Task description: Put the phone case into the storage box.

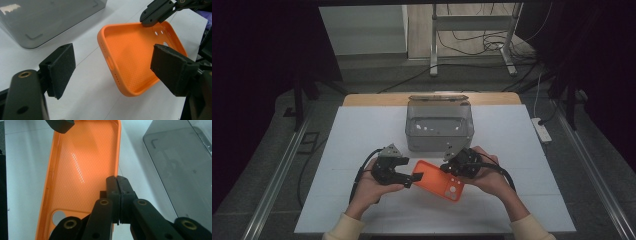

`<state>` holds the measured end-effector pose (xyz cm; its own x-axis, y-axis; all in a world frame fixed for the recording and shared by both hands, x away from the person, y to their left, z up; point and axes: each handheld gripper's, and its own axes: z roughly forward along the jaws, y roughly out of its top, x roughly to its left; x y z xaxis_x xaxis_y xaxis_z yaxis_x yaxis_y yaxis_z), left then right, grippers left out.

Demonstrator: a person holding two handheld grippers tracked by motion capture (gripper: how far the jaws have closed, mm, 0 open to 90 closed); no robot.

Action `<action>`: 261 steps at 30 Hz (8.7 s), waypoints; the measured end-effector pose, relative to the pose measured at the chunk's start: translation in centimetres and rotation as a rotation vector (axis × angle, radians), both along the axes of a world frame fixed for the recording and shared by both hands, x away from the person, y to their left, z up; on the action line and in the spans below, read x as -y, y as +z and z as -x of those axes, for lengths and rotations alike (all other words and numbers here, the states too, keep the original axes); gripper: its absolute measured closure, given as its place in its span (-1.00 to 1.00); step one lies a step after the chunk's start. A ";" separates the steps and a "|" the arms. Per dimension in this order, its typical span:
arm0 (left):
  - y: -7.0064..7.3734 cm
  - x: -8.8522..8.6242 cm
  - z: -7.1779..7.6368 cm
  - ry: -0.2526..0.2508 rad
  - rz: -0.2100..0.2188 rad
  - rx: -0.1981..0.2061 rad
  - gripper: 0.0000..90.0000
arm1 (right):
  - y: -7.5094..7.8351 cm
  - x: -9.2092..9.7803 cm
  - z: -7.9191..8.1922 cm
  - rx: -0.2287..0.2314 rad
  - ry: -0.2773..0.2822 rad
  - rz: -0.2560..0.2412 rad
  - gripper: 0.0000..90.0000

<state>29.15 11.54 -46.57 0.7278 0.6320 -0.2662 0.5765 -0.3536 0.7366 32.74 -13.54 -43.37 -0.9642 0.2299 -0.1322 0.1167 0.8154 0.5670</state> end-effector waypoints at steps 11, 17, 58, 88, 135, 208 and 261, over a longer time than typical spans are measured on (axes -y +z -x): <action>-0.5 0.2 -0.4 -0.012 0.009 -0.032 -0.45 | -0.2 -0.2 0.1 0.011 0.011 0.006 0.98; -0.8 0.3 -0.6 -0.027 0.007 -0.056 -0.33 | -0.3 -0.3 0.1 0.014 0.015 0.001 0.98; -0.2 -1.1 -0.6 -0.040 0.145 -0.070 0.79 | 0.2 -0.5 0.7 0.039 0.032 -0.010 0.91; 0.4 -2.0 -0.3 -0.042 0.180 -0.011 0.79 | -0.1 3.6 -2.1 -0.182 -0.099 -0.392 -0.43; 0.9 -1.6 0.1 -0.073 0.196 0.057 0.79 | -2.1 2.3 -2.1 -0.308 -0.056 -0.383 -0.30; 0.3 -1.0 0.2 -0.018 0.118 0.134 -0.33 | -1.4 2.3 -1.8 -0.352 -0.018 -0.370 0.77; -2.8 -6.1 2.9 0.175 -0.066 0.174 -0.67 | 0.2 2.5 -1.5 -0.220 -0.115 -0.328 0.77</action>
<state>26.22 17.60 -49.36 0.6369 0.7643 -0.1010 0.4999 -0.3097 0.8088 34.22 -16.03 -43.21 -0.9266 0.3339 0.1728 0.3446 0.5702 0.7457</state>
